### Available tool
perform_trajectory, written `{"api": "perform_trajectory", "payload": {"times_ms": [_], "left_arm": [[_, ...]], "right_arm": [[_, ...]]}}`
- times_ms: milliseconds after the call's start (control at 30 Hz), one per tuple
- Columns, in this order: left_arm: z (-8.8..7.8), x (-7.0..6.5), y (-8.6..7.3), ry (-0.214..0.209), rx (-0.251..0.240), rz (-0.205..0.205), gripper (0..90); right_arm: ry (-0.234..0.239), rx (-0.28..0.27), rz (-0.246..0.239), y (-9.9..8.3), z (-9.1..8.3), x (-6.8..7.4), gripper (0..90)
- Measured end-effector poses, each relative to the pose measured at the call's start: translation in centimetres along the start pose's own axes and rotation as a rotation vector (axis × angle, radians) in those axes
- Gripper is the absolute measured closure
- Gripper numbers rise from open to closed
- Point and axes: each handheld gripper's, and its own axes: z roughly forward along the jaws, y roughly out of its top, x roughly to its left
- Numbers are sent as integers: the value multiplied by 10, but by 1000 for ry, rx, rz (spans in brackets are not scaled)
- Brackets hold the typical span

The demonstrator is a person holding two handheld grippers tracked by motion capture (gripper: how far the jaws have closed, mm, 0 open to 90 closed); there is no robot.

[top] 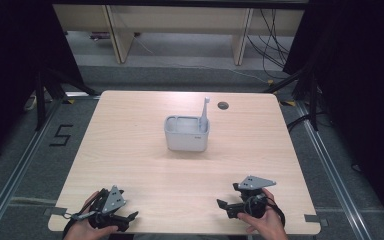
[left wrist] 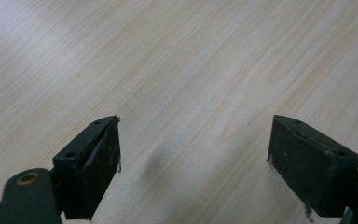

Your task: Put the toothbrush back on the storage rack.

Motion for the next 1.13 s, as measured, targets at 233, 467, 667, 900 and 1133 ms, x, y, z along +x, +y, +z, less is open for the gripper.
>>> {"api": "perform_trajectory", "payload": {"times_ms": [233, 467, 667, 900, 1133], "left_arm": [[0, 0, 0, 0, -1, 0, 162], [0, 0, 0, 0, 1, 1, 163], [0, 0, 0, 0, 1, 2, 163], [0, 0, 0, 0, 0, 2, 163], [0, 0, 0, 0, -1, 3, 163]], "right_arm": [[5, 22, -32, -4, 0, 2, 164], [-17, 28, -28, -7, -3, 6, 164], [-18, 40, -38, -8, -4, 6, 164], [-22, 34, -49, -8, -3, 6, 164], [-20, 39, -39, -9, -3, 7, 164]]}}
